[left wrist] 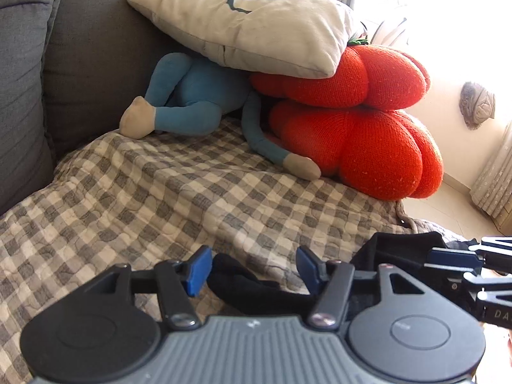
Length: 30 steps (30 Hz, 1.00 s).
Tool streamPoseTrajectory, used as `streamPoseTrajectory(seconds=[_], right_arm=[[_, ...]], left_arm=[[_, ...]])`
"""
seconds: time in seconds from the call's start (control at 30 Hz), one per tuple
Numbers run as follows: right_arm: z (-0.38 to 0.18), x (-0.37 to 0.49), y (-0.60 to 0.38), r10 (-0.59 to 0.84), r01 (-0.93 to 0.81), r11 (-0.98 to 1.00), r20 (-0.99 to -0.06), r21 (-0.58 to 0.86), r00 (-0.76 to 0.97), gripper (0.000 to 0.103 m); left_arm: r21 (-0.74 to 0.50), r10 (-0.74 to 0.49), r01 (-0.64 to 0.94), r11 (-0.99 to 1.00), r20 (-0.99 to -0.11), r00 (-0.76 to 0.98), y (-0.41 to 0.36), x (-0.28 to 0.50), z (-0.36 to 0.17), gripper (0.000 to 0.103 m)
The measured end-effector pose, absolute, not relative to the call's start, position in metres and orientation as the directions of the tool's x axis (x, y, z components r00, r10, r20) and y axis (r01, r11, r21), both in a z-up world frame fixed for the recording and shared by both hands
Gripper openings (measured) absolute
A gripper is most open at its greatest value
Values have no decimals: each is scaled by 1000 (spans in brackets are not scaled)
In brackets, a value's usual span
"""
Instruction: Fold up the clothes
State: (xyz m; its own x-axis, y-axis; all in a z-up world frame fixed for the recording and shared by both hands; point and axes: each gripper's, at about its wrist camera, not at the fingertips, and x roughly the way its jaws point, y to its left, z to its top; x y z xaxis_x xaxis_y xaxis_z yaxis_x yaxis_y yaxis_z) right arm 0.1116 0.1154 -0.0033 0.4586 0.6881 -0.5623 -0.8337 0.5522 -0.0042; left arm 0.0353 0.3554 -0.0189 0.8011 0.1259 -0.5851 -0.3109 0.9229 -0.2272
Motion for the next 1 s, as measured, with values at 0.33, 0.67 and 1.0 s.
streamPoseTrajectory(seconds=[0.33, 0.67, 1.0], right_arm=[[-24, 58, 194, 751, -928, 351, -553, -128, 360, 52], [-49, 66, 213, 733, -917, 351, -554, -191, 396, 17], [-24, 119, 170, 727, -782, 612, -477, 122, 494, 14]], left_arm=[[-299, 128, -360, 884, -585, 801, 387, 20, -32, 60], [-442, 32, -318, 839, -543, 839, 397, 16, -36, 60], [-473, -31, -268, 839, -533, 845, 390, 22, -37, 61]])
